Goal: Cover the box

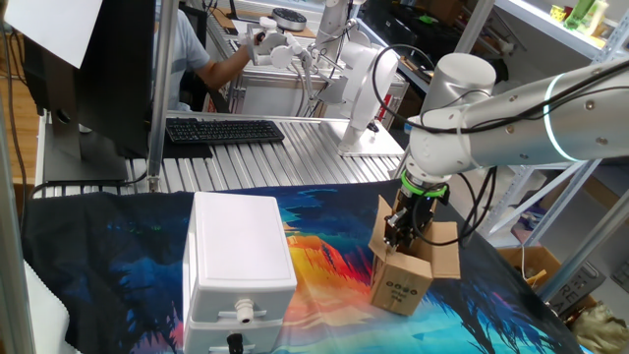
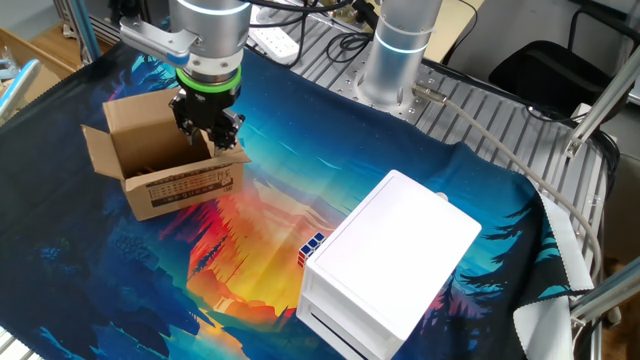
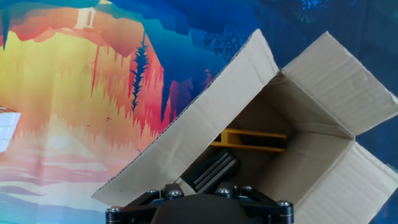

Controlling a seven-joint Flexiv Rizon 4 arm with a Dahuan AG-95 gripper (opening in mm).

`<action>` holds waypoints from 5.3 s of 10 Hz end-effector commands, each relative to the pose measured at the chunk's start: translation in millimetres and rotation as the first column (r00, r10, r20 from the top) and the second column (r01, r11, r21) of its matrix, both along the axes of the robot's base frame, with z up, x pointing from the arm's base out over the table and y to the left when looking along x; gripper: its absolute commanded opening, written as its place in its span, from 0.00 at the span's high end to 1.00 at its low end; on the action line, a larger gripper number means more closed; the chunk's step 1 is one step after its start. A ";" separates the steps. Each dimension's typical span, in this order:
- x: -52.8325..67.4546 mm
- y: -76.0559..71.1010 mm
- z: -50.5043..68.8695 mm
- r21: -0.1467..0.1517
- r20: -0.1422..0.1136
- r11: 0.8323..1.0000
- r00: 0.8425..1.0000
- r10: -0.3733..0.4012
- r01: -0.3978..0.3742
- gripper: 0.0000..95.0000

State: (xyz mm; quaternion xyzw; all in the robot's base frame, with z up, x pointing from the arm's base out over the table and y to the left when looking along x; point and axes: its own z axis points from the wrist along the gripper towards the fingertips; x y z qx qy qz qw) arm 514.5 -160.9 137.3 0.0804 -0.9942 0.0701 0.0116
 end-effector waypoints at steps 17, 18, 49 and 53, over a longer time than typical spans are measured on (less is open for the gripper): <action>-1.0 0.1 -0.1 0.037 0.006 0.999 0.999 -0.037 0.037 0.60; -1.0 0.1 -0.2 0.039 0.007 0.998 0.999 -0.042 0.041 0.60; -2.9 -4.8 -23.7 0.064 0.025 0.986 0.988 -0.154 0.152 0.60; -6.0 -7.7 -12.6 0.057 0.019 0.986 0.987 -0.157 0.156 0.60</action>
